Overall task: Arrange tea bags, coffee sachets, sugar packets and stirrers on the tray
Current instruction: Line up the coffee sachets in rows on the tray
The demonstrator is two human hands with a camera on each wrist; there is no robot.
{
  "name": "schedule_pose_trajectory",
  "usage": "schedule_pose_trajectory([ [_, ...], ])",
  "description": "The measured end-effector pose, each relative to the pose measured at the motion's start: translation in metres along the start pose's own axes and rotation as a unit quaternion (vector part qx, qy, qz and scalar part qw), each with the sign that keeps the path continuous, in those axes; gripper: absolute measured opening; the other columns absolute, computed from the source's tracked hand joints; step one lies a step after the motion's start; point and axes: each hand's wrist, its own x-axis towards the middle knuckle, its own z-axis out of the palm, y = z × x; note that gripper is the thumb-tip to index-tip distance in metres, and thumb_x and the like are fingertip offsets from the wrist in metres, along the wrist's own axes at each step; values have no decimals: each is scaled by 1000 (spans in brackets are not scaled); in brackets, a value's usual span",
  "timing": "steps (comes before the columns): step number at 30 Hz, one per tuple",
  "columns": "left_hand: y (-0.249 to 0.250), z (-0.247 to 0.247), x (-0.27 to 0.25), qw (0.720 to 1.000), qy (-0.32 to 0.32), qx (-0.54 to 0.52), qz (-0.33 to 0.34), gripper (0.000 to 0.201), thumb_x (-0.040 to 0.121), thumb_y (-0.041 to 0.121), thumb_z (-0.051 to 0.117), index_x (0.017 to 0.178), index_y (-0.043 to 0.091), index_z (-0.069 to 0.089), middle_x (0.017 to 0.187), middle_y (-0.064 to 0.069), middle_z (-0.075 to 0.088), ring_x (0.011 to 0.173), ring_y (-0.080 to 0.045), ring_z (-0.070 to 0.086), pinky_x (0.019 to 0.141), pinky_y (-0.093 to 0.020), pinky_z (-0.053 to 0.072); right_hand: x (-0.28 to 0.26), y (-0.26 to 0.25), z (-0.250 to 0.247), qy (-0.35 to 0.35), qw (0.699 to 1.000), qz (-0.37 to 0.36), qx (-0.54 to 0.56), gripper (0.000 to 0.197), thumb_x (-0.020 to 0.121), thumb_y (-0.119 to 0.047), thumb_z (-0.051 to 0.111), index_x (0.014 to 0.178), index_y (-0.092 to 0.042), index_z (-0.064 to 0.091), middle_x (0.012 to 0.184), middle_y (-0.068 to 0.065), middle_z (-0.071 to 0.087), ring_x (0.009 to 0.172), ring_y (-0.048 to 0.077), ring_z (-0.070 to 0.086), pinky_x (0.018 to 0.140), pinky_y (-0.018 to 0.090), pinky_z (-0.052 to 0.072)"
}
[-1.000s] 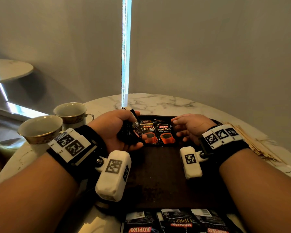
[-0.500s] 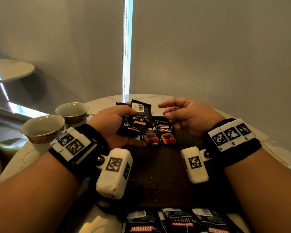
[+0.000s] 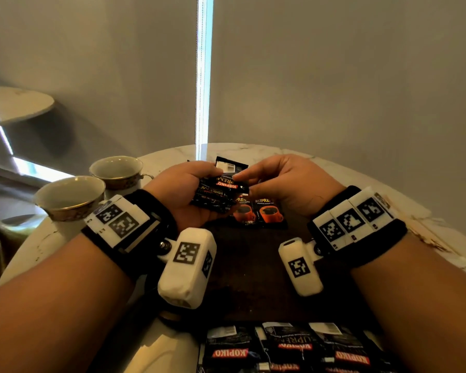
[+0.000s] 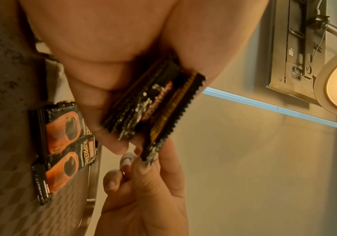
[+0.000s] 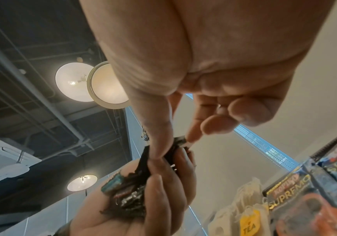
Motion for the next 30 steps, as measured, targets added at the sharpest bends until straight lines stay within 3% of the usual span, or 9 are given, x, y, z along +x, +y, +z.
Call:
schedule_pose_trajectory([
  [5, -2, -4, 3, 1000, -1, 12, -25, 36, 97, 22, 52, 128, 4, 53, 93, -16, 69, 71, -24, 72, 61, -40, 60, -2, 1, 3, 35, 999, -24, 22, 17, 80, -11, 78, 91, -23, 81, 99, 10, 77, 97, 33, 72, 93, 55, 54],
  [7, -1, -4, 3, 999, -7, 13, -36, 28, 97, 26, 51, 118, 9, 57, 85, -11, 67, 68, -22, 68, 62, -37, 58, 0, 1, 2, 75, 993, -43, 84, 12, 75, -12, 78, 85, -17, 81, 93, 11, 77, 85, 25, 75, 78, 42, 61],
  [9, -1, -3, 3, 999, 11, 16, -41, 20, 96, 28, 53, 111, 15, 57, 82, -7, 62, 65, -19, 62, 60, -33, 55, 5, 3, 1, 131, 983, -56, 120, 8, 80, -8, 74, 82, -15, 77, 81, 6, 75, 64, 10, 68, 55, 20, 53],
  [10, -1, -5, 4, 999, 30, 26, -34, 18, 95, 27, 55, 110, 17, 58, 82, -5, 60, 64, -18, 59, 60, -32, 52, 8, 6, -1, 155, 977, -51, 134, 11, 85, -6, 71, 81, -15, 75, 74, 4, 72, 58, 8, 63, 48, 17, 48],
  [14, 1, -7, 7, 997, 66, 44, 0, 17, 93, 24, 57, 108, 19, 61, 83, -3, 58, 64, -17, 52, 62, -32, 43, 16, 20, -8, 187, 974, 19, 130, 16, 89, -5, 68, 79, -16, 71, 67, 3, 68, 52, 12, 54, 40, 21, 41],
  [18, 0, -6, 4, 998, 59, 15, -13, 13, 94, 19, 57, 106, 18, 54, 72, -2, 52, 68, -19, 56, 68, -38, 51, 21, 29, -7, 185, 968, 73, 152, 11, 90, 0, 65, 90, -10, 62, 65, 3, 64, 46, 10, 52, 35, 20, 35],
  [20, -2, -5, 4, 999, 48, 14, -1, 16, 93, 8, 50, 105, 15, 57, 82, -6, 55, 74, -23, 60, 71, -41, 54, 22, 30, -8, 202, 962, 85, 163, 15, 89, 2, 65, 90, -11, 58, 64, 4, 62, 43, 11, 51, 34, 20, 34],
  [24, -3, -5, 3, 998, 57, 27, 12, 30, 90, 1, 42, 111, 11, 62, 105, -17, 54, 65, -22, 60, 60, -35, 53, 20, 32, -9, 182, 963, 148, 135, 14, 89, 1, 66, 91, -11, 59, 71, 9, 63, 48, 15, 52, 36, 24, 42],
  [30, -5, -3, 3, 996, 65, 57, -15, 32, 90, 6, 44, 115, 9, 64, 106, -18, 54, 57, -20, 59, 56, -31, 54, 17, 33, -6, 156, 961, 204, 105, 16, 89, 4, 66, 97, -7, 60, 74, 12, 65, 50, 16, 61, 39, 25, 49],
])
